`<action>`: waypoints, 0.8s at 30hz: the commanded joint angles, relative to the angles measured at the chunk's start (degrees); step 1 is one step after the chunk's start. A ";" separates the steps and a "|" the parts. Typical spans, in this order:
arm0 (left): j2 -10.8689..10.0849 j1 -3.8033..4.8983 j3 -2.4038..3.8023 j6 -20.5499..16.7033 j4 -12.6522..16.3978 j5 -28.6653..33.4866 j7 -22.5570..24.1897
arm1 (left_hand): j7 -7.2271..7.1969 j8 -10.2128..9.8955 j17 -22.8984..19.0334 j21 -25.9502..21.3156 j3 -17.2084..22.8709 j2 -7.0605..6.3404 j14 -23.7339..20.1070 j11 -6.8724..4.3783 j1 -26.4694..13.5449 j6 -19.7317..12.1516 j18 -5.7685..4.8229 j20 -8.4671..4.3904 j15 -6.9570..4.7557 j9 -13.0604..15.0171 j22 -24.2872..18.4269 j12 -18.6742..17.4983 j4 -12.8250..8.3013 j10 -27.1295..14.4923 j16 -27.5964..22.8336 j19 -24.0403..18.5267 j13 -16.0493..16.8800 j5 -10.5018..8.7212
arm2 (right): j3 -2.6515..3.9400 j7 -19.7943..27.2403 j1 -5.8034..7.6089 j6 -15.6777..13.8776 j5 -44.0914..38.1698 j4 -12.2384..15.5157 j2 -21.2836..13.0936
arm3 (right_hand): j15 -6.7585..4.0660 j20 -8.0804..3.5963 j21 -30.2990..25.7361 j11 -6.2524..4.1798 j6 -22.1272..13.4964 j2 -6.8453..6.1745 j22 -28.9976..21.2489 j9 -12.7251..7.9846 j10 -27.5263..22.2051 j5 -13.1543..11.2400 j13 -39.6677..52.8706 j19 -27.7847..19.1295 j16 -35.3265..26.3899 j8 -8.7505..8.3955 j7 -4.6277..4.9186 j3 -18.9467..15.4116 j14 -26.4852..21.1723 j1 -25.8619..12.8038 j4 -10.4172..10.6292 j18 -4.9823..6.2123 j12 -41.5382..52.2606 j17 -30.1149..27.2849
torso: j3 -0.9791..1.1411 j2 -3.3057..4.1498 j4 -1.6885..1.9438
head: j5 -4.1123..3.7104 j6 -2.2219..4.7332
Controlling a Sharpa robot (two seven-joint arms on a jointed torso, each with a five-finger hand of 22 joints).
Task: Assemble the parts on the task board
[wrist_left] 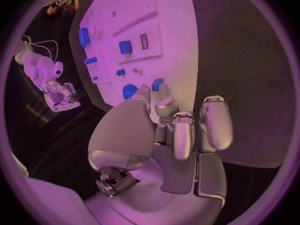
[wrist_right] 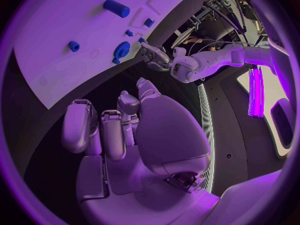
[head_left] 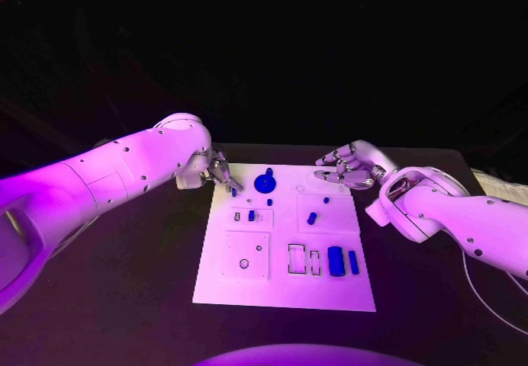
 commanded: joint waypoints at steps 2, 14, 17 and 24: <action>0.34 -0.03 -0.03 1.42 -0.12 -0.06 0.23 | -0.27 0.31 15.08 0.24 0.45 0.14 6.03 -0.29 1.02 0.23 0.10 -0.05 -0.54 0.13 3.62 0.09 -0.30 0.09 0.17 0.36 -0.07 0.32 | 0.00 0.48 -0.06 0.79 -0.22 0.03 0.06 | -0.24 -0.03 -0.20 0.05 0.10 -0.09 -0.03 -0.09 -0.28 0.22 -0.11 -0.33 -0.36 -0.20 0.08 -0.12 3.96 0.09 0.34 0.65 -0.32 5.21 | 0.01 0.04 -0.02 | -0.01 -0.06; 0.64 -0.13 -0.15 0.53 -0.39 0.01 0.64 | -0.50 0.54 15.08 0.03 2.74 1.60 6.03 -0.50 3.90 -0.35 0.14 -0.25 -0.74 0.29 3.62 -0.10 -1.03 -0.08 0.17 0.33 -0.49 0.46 | 0.00 0.49 -0.07 0.81 -0.21 0.05 0.04 | -0.24 -0.03 -0.20 0.05 0.10 -0.09 -0.03 -0.09 -0.28 0.22 -0.11 -0.33 -0.36 -0.20 0.08 -0.12 3.96 0.09 0.34 0.65 -0.32 5.21 | 0.03 0.03 0.00 | -0.12 -0.26; 0.71 -0.14 -0.16 0.41 -0.51 0.32 0.77 | -0.55 0.42 15.08 -0.12 4.75 2.14 6.03 -0.58 5.88 -0.81 0.15 -0.36 -0.82 0.21 3.60 -0.43 -1.87 -0.32 0.17 0.29 -0.89 0.54 | 0.00 0.50 -0.07 0.82 -0.21 0.06 0.04 | -0.24 -0.03 -0.20 0.05 0.10 -0.09 -0.03 -0.09 -0.28 0.22 -0.11 -0.33 -0.36 -0.20 0.08 -0.12 3.96 0.09 0.34 0.65 -0.32 5.21 | 0.02 -0.02 0.01 | -0.15 -0.39; 0.75 -0.15 -0.21 0.58 -0.54 0.53 1.03 | -0.40 -0.31 15.08 -0.31 12.78 1.89 6.03 -0.57 10.96 -2.12 0.16 -0.53 -0.90 -0.25 3.70 -1.34 -4.90 -0.94 0.17 0.27 -1.79 1.04 | 0.00 0.50 -0.07 0.87 -0.15 0.06 0.03 | -0.25 -0.03 -0.22 0.04 0.10 -0.05 -0.07 -0.10 -0.22 0.28 -0.03 -0.34 -0.35 -0.20 0.08 -0.07 3.97 0.17 0.34 0.66 -0.19 5.24 | 0.03 -0.02 0.02 | -0.07 -0.47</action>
